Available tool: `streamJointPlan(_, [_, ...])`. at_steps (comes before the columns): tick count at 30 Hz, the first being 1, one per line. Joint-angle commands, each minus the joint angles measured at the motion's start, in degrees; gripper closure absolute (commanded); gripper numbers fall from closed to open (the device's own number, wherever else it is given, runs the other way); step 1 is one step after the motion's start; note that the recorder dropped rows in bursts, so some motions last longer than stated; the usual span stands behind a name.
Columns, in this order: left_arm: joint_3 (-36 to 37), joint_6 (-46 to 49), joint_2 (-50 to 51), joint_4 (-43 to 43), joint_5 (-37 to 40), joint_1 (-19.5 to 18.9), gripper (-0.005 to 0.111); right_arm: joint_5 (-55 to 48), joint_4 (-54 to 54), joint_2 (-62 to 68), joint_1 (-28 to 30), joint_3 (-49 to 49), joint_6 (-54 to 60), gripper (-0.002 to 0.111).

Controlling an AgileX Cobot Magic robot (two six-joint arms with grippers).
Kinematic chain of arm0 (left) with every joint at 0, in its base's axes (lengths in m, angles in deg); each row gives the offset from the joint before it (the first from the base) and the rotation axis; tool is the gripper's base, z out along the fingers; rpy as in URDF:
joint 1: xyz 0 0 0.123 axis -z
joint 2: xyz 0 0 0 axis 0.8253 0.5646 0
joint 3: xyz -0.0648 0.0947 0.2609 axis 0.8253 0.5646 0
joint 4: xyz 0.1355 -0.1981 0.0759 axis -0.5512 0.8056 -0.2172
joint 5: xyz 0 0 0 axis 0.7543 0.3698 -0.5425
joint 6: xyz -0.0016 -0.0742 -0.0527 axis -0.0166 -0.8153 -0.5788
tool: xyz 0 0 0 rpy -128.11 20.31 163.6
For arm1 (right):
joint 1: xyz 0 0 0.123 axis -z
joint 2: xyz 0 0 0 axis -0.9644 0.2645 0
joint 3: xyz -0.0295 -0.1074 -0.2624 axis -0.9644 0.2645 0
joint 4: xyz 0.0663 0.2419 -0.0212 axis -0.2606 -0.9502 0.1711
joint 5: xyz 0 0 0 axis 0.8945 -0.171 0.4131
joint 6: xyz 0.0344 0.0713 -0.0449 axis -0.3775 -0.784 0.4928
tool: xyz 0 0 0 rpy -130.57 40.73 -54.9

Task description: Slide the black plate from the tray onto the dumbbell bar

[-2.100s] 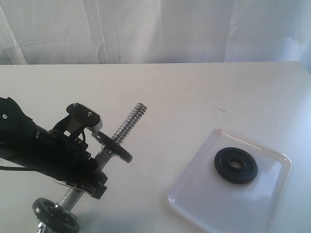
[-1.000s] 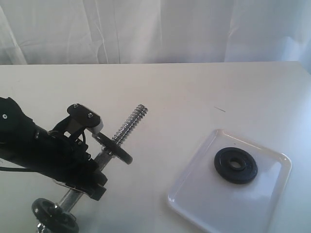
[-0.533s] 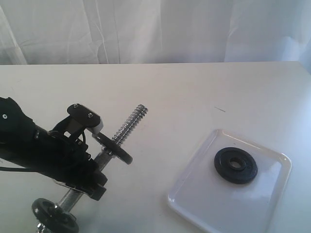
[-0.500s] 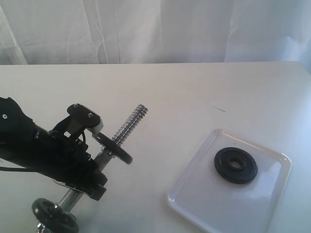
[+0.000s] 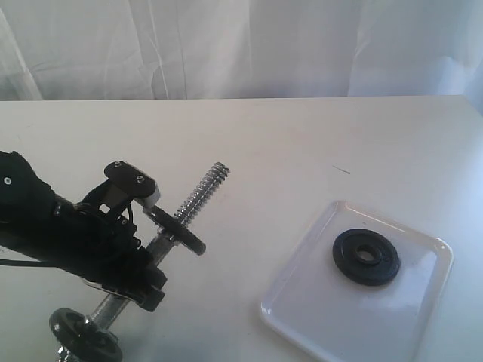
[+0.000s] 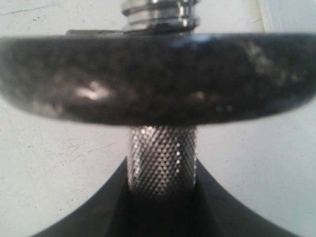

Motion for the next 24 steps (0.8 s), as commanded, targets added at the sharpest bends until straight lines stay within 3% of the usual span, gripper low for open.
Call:
streamJointPlan(1, [-1.8, 0.4, -3.0, 3.1, -2.4, 0.0, 0.107, 16.1, 0.3, -0.3, 0.0, 0.0, -4.1, 0.108])
streamJointPlan(3, [-1.8, 0.4, -3.0, 3.1, -2.4, 0.0, 0.107, 20.5, 0.3, -0.3, 0.0, 0.0, -12.3, 0.108])
streamJointPlan(7, [-1.8, 0.4, -3.0, 3.1, -2.3, 0.0, 0.107, 16.1, -0.1, -0.3, 0.0, 0.0, -14.2, 0.108])
streamJointPlan(11, [-1.8, 0.1, -3.0, 3.1, -2.3, 0.0, 0.107, 13.9, -9.1, 3.6, 0.0, -2.2, -12.6, 0.108])
streamJointPlan(18, [-1.8, 0.1, -3.0, 3.3, -2.3, 0.0, 0.107, -13.2, -8.1, 25.5, -0.2, -20.6, -8.0, 0.108])
streamJointPlan(21, [-1.8, 0.1, -3.0, 3.3, -2.3, 0.0, 0.107, -24.8, -6.9, 36.2, -1.8, -30.7, 1.6, 0.108])
streamJointPlan(24, [-1.8, 0.1, -3.0, 3.3, -2.3, 0.0, 0.107, -43.3, -6.9, 46.9, -3.8, -41.5, 7.2, 0.108])
